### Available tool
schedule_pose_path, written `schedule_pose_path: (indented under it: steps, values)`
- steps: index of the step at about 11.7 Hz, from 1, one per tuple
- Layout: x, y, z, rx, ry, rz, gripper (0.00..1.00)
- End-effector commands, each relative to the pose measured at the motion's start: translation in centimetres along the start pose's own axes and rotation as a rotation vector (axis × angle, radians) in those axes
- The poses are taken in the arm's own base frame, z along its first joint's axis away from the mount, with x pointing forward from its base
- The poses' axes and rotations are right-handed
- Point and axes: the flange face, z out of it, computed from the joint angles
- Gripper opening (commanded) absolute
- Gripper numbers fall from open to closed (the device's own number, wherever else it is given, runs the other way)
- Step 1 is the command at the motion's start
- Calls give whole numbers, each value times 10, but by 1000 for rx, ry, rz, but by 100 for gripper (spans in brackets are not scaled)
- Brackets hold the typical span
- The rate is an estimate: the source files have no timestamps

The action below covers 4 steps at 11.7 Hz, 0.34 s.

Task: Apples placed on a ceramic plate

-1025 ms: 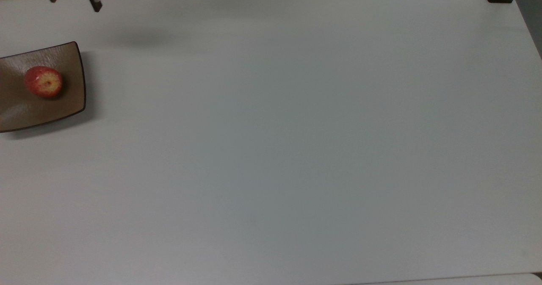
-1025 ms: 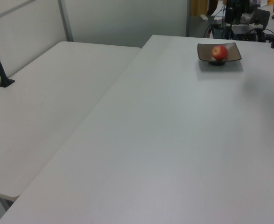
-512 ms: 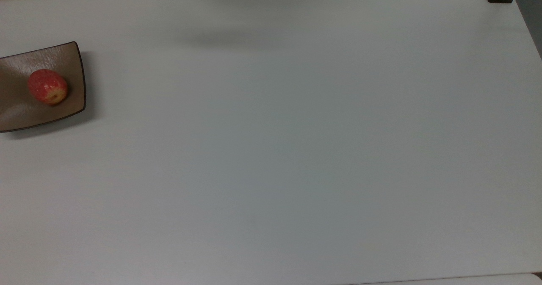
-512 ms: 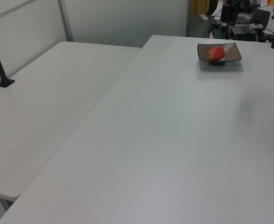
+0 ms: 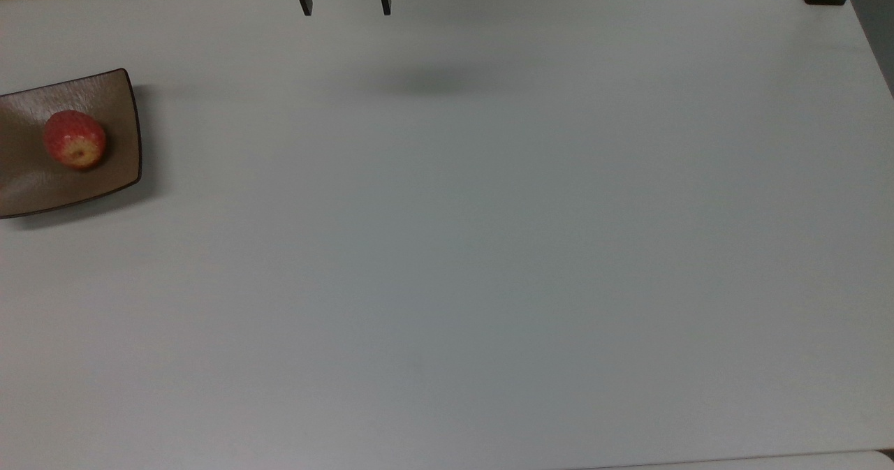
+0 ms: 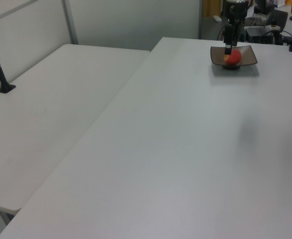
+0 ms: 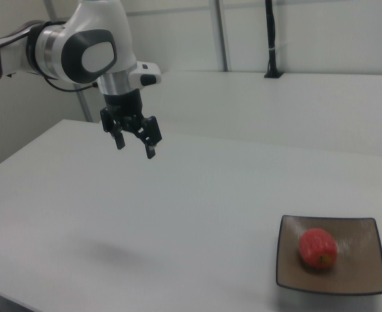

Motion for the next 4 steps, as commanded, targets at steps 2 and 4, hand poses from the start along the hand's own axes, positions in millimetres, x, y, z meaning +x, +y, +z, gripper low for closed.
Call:
schedule_pose_path:
  steps: [2, 4]
  values:
    - [5, 7, 2, -65, 57, -9, 100]
    - [5, 7, 2, -66, 57, -9, 100]
